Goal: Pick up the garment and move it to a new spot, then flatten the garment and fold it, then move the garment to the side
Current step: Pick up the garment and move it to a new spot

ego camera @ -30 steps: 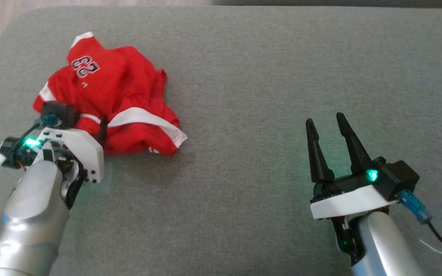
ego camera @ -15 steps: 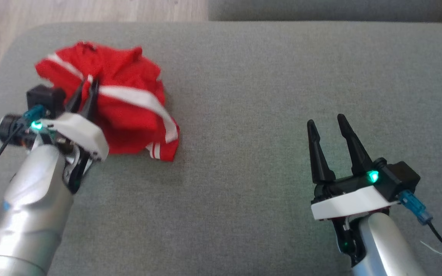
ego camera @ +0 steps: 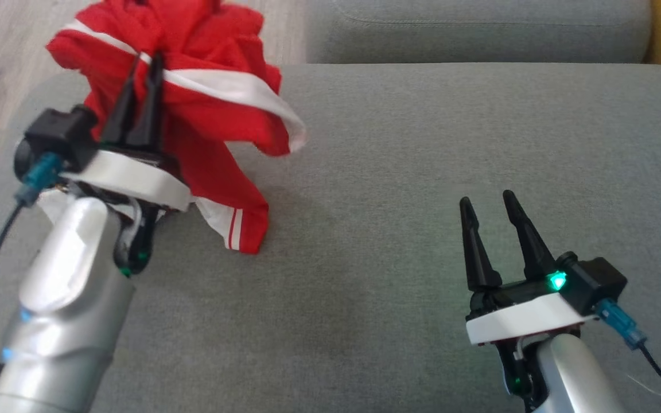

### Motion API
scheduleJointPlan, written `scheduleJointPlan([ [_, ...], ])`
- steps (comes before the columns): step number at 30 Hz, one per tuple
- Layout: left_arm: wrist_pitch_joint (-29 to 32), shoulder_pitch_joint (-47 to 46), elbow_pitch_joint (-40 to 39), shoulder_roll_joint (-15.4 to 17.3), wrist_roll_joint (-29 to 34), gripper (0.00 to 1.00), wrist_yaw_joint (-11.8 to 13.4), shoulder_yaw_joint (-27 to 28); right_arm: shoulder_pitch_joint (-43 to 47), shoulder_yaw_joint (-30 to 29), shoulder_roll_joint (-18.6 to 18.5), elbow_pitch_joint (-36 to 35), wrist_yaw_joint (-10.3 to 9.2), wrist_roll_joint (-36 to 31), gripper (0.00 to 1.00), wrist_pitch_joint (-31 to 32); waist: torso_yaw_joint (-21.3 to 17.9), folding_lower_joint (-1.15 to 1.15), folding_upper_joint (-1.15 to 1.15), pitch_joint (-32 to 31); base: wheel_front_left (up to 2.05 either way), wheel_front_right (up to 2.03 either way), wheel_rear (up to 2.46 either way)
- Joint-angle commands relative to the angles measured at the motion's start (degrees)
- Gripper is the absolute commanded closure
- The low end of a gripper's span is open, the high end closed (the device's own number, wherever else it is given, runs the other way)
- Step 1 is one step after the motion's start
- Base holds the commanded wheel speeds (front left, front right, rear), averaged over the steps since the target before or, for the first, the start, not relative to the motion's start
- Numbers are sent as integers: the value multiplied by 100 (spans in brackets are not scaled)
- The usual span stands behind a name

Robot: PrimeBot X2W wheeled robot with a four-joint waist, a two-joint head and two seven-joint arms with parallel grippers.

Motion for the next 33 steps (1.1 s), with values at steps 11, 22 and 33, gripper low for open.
scheduleJointPlan([
  [11,355,-30,-1177,-220,100,100,219,-290,-267,99,8,-244,43,178,0,-51,-795,1,0,53,0,0,0],
  [22,360,-383,-1192,-796,251,100,316,-706,-455,84,8,-461,43,508,0,-51,-2202,1,0,470,0,0,0],
  [33,-307,-985,-530,-1065,460,0,363,-728,-480,-54,8,-671,43,740,0,-51,-2642,1,0,809,0,0,0],
])
